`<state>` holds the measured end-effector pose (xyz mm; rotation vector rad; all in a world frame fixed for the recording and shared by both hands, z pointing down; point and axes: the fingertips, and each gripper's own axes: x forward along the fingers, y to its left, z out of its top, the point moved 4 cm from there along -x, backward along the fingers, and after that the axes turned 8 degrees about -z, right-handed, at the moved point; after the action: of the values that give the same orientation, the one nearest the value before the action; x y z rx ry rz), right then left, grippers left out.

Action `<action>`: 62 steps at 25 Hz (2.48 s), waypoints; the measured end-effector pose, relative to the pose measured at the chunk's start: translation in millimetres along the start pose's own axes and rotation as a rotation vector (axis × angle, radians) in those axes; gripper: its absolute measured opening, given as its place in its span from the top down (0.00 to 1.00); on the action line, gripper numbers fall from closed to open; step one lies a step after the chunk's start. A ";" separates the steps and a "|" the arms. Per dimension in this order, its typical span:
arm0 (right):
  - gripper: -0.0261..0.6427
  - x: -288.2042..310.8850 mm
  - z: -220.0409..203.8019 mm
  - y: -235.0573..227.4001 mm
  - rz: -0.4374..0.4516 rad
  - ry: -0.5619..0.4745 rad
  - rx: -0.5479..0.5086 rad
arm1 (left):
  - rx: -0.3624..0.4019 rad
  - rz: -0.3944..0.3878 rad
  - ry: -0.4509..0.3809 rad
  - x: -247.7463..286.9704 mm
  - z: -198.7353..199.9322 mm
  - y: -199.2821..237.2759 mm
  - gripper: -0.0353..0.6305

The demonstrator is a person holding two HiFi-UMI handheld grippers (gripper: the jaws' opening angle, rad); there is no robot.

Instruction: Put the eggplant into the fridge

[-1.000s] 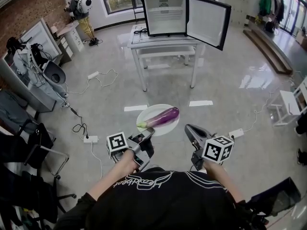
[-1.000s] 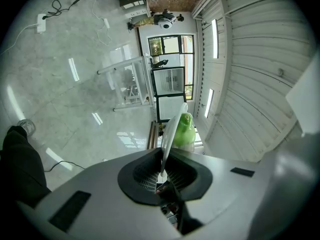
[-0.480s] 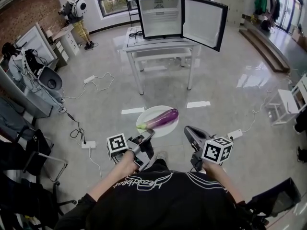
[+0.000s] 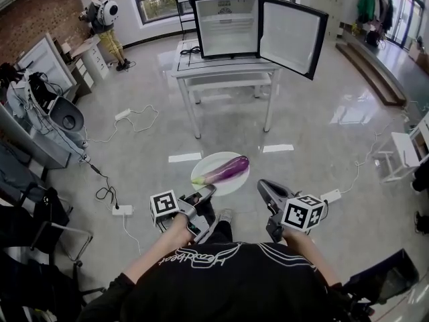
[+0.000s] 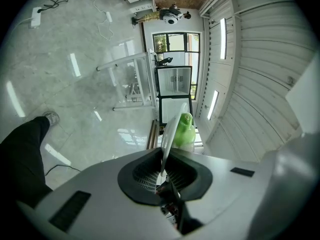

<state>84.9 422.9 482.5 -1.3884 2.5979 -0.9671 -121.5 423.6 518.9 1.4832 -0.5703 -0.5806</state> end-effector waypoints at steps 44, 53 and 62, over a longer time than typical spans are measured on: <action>0.95 287.4 168.9 -111.0 -0.137 -0.030 0.021 | -0.049 -0.038 0.100 229.4 305.8 -4.6 0.91; 0.95 308.5 183.2 -130.1 -0.120 -0.011 0.023 | -0.061 -0.048 0.075 254.9 321.6 -3.7 0.91; 0.95 359.5 209.4 -161.7 -0.080 0.030 0.032 | -0.069 -0.031 0.032 291.6 357.9 4.5 0.91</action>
<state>54.8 -22.4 489.5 -1.4918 2.5540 -1.0419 -145.9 -37.3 526.7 1.4356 -0.4987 -0.5944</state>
